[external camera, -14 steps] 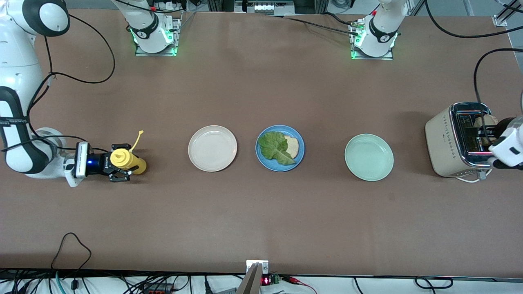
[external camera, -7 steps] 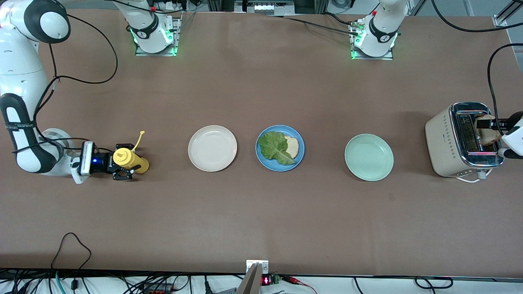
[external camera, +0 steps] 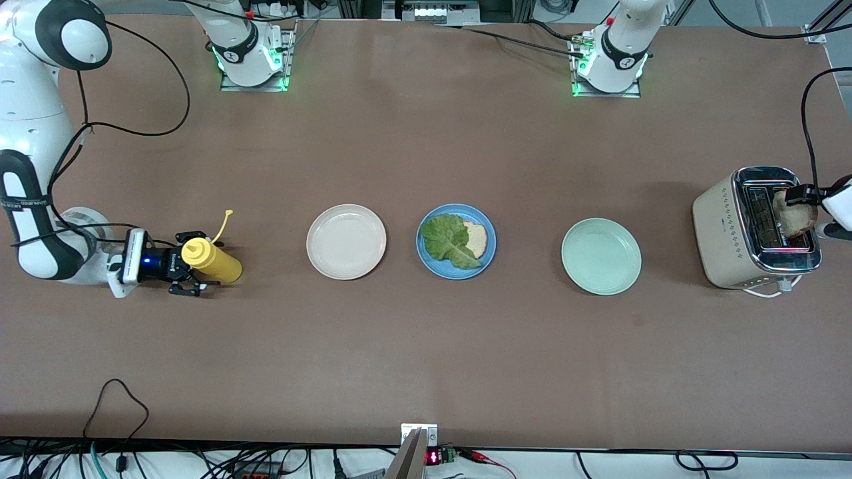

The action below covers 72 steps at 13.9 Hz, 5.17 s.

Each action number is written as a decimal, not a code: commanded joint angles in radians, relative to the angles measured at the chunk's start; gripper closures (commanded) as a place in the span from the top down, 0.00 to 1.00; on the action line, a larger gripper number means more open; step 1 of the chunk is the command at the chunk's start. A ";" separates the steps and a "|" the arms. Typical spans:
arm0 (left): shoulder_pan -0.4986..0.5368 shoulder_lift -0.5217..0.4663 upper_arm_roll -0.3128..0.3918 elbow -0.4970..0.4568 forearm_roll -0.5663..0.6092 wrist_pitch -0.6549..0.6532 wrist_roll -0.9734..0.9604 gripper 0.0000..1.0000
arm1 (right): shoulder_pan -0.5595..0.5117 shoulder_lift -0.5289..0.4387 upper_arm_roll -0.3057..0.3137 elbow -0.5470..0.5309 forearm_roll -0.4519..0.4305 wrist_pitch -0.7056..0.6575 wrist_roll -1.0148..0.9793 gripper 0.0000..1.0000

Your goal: Make sandwich in blue plate with both arms

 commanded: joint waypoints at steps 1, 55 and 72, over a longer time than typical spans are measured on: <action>0.020 -0.016 -0.016 -0.033 -0.040 0.018 0.024 0.40 | -0.053 -0.043 -0.003 0.002 -0.071 -0.026 0.011 1.00; -0.535 0.469 -0.325 0.052 -1.175 0.383 -0.020 0.00 | 0.659 -1.126 -0.266 -0.148 -0.954 -0.006 2.477 1.00; -0.552 0.331 -0.202 0.070 -0.815 0.257 -0.042 1.00 | 0.654 -1.082 -0.264 -0.090 -0.947 -0.001 2.453 1.00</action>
